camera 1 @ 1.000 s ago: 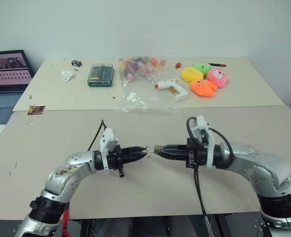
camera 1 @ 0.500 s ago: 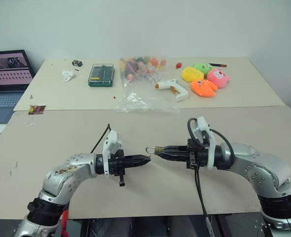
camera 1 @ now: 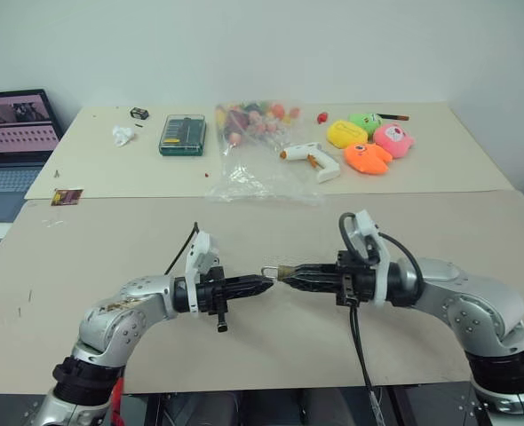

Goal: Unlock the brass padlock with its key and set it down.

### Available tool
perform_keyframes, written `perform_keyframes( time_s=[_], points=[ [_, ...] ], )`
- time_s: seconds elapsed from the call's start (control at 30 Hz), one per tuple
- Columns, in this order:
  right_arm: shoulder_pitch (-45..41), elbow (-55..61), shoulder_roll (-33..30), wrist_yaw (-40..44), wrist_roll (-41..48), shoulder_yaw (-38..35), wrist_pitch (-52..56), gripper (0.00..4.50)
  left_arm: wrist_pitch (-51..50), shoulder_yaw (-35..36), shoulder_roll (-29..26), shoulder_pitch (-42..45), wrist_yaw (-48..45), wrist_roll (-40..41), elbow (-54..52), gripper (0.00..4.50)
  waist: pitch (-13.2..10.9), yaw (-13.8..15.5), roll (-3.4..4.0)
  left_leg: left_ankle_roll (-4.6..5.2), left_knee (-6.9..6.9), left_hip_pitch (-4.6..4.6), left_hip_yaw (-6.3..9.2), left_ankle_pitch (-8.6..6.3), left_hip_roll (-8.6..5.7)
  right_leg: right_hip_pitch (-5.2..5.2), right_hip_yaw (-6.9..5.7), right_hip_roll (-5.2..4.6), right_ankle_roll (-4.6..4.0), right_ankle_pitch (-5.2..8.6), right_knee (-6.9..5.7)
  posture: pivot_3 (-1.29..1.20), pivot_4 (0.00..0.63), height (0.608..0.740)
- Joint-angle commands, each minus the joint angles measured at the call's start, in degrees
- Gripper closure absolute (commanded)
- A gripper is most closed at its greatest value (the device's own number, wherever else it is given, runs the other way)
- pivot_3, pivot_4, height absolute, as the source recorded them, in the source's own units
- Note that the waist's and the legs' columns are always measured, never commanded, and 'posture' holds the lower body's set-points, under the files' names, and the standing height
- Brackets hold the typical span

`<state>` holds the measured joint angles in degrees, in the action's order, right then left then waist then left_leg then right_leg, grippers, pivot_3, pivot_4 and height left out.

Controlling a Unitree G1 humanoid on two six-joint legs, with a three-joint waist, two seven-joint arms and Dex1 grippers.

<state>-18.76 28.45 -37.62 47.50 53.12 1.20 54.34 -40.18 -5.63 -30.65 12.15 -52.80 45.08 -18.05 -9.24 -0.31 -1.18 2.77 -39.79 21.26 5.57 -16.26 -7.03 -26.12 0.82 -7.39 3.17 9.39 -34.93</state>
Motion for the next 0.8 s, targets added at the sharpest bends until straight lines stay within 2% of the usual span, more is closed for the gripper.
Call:
perform_keyframes(
  time_s=[0.03,0.5,0.8],
  points=[
    [-0.31,2.33,-0.92,0.88,1.7,-0.65,0.29,4.4,-0.73,1.41,0.6,0.91,0.69,1.08,-1.29,4.46,0.0,0.06,0.0,0.01,0.0,0.0,0.0,-0.01,0.0,0.0,0.0,0.0,0.0,0.0,0.0,0.0,0.15,0.74],
    [-1.1,-1.12,-0.78,2.26,-3.8,2.69,-2.72,4.4,-9.06,4.09,1.88,1.37,5.69,9.39,-6.62,4.46,0.0,0.31,0.0,-0.01,0.0,0.0,0.0,0.01,0.0,0.0,0.0,0.0,0.0,0.0,0.0,0.0,0.15,0.74],
    [-2.28,-5.02,-0.16,3.83,-7.91,3.15,-6.09,4.4,-11.24,5.13,1.08,1.86,6.31,11.14,-6.82,4.46,0.0,0.43,-0.01,-0.09,-0.01,0.0,0.0,0.05,0.0,0.01,-0.01,0.0,0.0,0.0,-0.01,0.0,0.15,0.74]
  ],
)
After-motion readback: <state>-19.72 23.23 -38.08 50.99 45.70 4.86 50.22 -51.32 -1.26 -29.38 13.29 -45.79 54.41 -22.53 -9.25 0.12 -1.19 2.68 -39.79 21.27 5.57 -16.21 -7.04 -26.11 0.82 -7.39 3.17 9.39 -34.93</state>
